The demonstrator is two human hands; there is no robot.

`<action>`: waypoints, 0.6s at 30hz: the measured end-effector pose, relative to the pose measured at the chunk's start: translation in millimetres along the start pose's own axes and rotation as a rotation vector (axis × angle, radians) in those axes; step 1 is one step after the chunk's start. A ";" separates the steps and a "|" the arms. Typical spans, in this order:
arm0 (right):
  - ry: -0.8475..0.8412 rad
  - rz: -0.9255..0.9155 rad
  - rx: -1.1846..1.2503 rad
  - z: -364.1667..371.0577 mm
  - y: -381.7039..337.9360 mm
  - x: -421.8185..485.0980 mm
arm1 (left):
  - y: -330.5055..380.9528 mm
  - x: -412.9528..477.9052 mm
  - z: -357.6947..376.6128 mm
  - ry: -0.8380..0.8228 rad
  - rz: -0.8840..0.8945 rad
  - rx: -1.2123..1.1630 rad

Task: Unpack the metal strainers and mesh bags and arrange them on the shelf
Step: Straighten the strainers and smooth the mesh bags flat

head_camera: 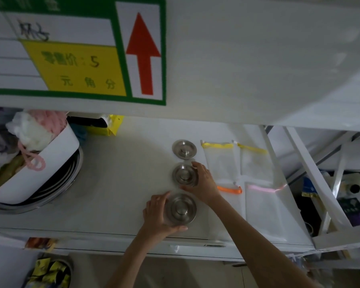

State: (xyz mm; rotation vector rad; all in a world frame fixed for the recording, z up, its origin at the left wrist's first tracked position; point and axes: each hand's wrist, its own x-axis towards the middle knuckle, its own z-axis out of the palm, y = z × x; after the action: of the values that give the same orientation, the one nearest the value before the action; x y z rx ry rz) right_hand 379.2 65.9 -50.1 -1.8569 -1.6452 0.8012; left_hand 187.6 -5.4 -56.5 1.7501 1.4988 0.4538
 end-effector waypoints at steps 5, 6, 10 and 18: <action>0.180 0.049 0.075 -32.4 14.8 2.5 | 29.8 5.1 -27.9 -0.055 -0.001 -0.033; 0.253 0.051 0.050 -42.3 21.5 3.6 | 40.8 10.0 -28.9 -0.022 0.068 0.033; 0.345 0.241 -0.085 -81.3 52.0 12.7 | 102.8 50.2 -7.1 -0.042 0.311 0.236; 0.236 0.441 -0.059 -98.1 83.7 31.8 | 127.1 131.9 65.1 -0.353 0.193 0.461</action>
State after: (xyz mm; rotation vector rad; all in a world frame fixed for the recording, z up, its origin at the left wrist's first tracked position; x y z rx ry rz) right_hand 510.3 87.3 -46.2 -2.2970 -1.1412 0.6744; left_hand 350.7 97.5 -31.6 2.2060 1.2477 -0.1230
